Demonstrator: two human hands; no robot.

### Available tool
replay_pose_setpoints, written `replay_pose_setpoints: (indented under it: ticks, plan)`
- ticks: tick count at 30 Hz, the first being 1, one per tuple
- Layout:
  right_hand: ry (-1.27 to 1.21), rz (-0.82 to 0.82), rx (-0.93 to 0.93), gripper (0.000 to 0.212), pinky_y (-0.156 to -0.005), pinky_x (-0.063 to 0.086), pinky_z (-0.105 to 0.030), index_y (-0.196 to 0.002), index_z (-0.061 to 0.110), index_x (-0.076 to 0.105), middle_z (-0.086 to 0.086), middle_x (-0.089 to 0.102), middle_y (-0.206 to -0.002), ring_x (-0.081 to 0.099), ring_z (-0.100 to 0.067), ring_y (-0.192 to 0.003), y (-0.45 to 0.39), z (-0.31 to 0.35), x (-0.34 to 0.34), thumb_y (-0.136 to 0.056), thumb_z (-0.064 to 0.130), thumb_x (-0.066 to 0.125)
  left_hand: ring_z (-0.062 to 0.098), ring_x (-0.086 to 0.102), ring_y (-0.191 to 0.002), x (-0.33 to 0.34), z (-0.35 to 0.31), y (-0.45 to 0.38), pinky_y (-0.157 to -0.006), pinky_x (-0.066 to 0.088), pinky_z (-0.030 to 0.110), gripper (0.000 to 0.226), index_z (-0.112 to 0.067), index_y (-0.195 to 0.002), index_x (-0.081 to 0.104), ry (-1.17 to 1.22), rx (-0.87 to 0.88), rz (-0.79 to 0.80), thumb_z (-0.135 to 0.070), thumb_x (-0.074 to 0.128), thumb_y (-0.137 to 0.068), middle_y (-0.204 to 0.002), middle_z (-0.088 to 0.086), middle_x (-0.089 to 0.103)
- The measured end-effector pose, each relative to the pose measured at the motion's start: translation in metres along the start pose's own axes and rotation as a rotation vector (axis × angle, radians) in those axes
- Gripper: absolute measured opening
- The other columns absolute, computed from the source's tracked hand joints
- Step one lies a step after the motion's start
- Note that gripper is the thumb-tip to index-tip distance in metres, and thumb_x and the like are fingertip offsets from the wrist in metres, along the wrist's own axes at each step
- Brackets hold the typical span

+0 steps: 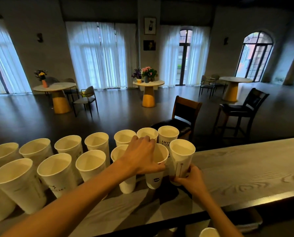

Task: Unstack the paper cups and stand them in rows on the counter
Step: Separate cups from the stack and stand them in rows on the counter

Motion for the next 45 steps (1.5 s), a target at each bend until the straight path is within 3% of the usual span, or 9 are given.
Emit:
replay_pose_setpoints:
  ticks: [6,10,17,23,26,29,34,38,45]
  plan:
    - [0.001,0.032,0.000,0.072,-0.083,0.060,-0.038,-0.117,0.030,0.053,0.017,0.061,-0.103,0.062,-0.010,-0.097,-0.009,0.000,0.009,-0.059,0.015,0.092,0.018,0.056,-0.114,0.002,0.006,-0.002,-0.110,0.036,0.043,0.081,-0.020,-0.133,0.055,-0.027,0.009,-0.013,-0.079,0.052,-0.078,-0.129,0.003,0.061]
    - [0.053,0.069,0.002,0.079,-0.086,0.059,-0.044,-0.128,0.023,0.052,0.006,0.064,-0.116,0.063,-0.018,-0.109,-0.012,-0.006,0.015,-0.059,0.013,0.089,0.018,0.056,-0.113,0.003,0.008,-0.002,-0.108,0.037,0.042,0.079,-0.019,-0.132,0.057,-0.039,0.021,-0.032,-0.079,0.050,-0.079,-0.127,0.003,0.062]
    - [0.063,0.083,-0.013,0.080,-0.088,0.053,-0.029,-0.124,0.029,0.046,0.012,0.057,-0.111,0.057,-0.011,-0.107,0.000,0.001,0.002,-0.059,0.023,0.093,0.021,0.052,-0.119,0.002,0.008,-0.003,-0.107,0.037,0.044,0.082,-0.019,-0.131,0.057,-0.096,0.037,-0.037,-0.081,0.046,-0.079,-0.133,0.004,0.057]
    - [0.058,0.128,-0.015,0.085,-0.095,0.051,-0.035,-0.132,0.032,0.043,0.011,0.051,-0.120,0.052,-0.013,-0.115,0.016,0.012,-0.014,-0.062,0.026,0.092,0.022,0.047,-0.124,-0.012,0.004,0.004,-0.107,0.036,0.044,0.085,-0.020,-0.133,0.055,-0.085,0.043,-0.091,-0.084,0.045,-0.076,-0.138,0.004,0.053]
    - [0.007,0.122,-0.043,0.081,-0.089,0.051,-0.030,-0.130,0.035,0.042,0.007,0.052,-0.123,0.054,-0.013,-0.114,0.029,0.013,-0.040,-0.065,0.025,0.090,0.019,0.047,-0.120,-0.030,-0.020,0.012,-0.102,0.037,0.039,0.077,-0.023,-0.128,0.058,0.030,0.158,-0.219,-0.080,0.045,-0.078,-0.132,0.002,0.055]
    - [-0.020,0.016,-0.055,0.072,-0.082,0.053,-0.023,-0.132,0.023,0.045,0.000,0.058,-0.119,0.060,-0.015,-0.107,0.046,0.008,-0.070,-0.073,0.022,0.085,0.018,0.046,-0.119,-0.037,-0.070,0.020,-0.101,0.038,0.037,0.061,-0.023,-0.128,0.058,0.199,0.340,-0.257,-0.064,0.056,-0.082,-0.129,0.000,0.055]
    - [-0.053,-0.058,-0.068,0.054,-0.082,0.057,-0.030,-0.124,0.019,0.050,-0.007,0.064,-0.109,0.065,-0.026,-0.102,0.080,0.004,-0.103,-0.079,0.009,0.079,0.016,0.049,-0.113,-0.009,-0.155,0.024,-0.096,0.045,0.034,0.054,-0.020,-0.128,0.057,0.280,0.548,-0.131,-0.049,0.065,-0.083,-0.124,0.000,0.054]
    - [-0.058,-0.132,-0.045,0.046,-0.083,0.057,-0.030,-0.122,0.016,0.055,-0.011,0.069,-0.103,0.069,-0.022,-0.095,0.114,-0.011,-0.131,-0.081,0.010,0.077,0.015,0.055,-0.111,0.035,-0.186,0.027,-0.092,0.050,0.035,0.051,-0.022,-0.122,0.058,0.375,0.550,0.045,-0.053,0.067,-0.083,-0.120,-0.002,0.057]
    - [-0.099,-0.208,0.154,0.032,-0.077,0.056,-0.024,-0.119,0.011,0.059,-0.009,0.071,-0.102,0.070,-0.019,-0.091,0.179,-0.079,-0.123,-0.090,0.016,0.069,0.017,0.052,-0.117,0.126,-0.217,0.074,-0.097,0.051,0.037,0.094,-0.027,-0.142,0.041,0.304,0.582,0.433,-0.067,0.078,-0.066,-0.135,-0.004,0.046]
Point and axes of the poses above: each hand's wrist, its own y-axis away from the middle knuckle, its own x-axis out of the palm, z = x × y, the point moved 8 cm from there along -y, towards the middle knuckle
